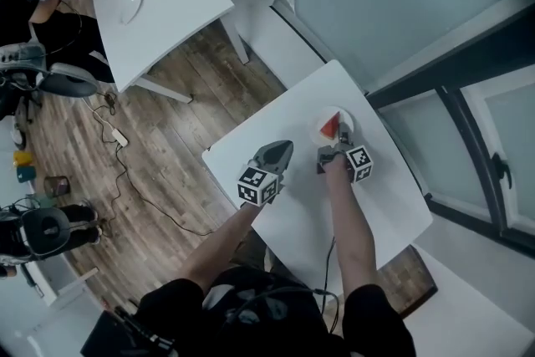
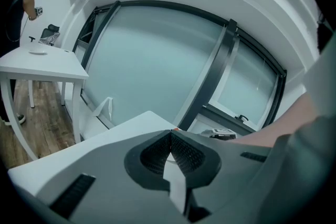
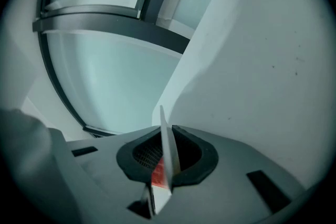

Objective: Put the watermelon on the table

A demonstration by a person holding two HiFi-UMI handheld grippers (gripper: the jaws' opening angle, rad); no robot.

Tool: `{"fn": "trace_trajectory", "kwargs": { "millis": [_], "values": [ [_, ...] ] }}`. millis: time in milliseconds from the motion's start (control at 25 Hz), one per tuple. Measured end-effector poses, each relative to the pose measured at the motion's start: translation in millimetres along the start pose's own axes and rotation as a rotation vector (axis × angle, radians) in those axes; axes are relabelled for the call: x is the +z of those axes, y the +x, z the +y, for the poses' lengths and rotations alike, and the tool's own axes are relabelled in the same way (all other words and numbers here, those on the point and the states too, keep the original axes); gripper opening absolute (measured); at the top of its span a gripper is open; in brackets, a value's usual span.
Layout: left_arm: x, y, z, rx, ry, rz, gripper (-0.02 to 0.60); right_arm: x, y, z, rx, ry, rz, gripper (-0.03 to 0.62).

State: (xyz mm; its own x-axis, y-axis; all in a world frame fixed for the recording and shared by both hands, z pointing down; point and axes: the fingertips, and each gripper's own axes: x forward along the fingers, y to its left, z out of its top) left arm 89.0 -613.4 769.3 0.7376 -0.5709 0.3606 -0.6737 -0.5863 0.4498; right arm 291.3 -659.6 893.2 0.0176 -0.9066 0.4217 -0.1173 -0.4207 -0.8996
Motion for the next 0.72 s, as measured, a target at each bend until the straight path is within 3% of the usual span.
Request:
{"fn": "trace_trajectory", "kwargs": {
  "millis": [80, 240, 440, 600, 720],
  "values": [
    [0, -5, 1, 0.004, -0.003, -0.002, 0.005, -4, 5, -1, -0.095, -0.113, 0.047, 0.028],
    [2, -11, -3, 0.009, -0.015, -0.014, 0.005, 0, 8, 5, -0.289, -0.499, 0.136, 0.083],
    [3, -21, -10, 0.006, -0.012, -0.014, 0.005, 10, -2, -2, -0.432, -0.75, 0.197, 0.177],
    [4, -30, -19, -0.001, -0.002, -0.02, 0.005, 26, -19, 0, -0.448, -0.942, 0.192, 0.201],
    [6, -37, -24, -0.001, -0.002, -0.029, 0.005, 26, -34, 21, -0.379, -1.077, 0.176, 0.199]
  ]
}}
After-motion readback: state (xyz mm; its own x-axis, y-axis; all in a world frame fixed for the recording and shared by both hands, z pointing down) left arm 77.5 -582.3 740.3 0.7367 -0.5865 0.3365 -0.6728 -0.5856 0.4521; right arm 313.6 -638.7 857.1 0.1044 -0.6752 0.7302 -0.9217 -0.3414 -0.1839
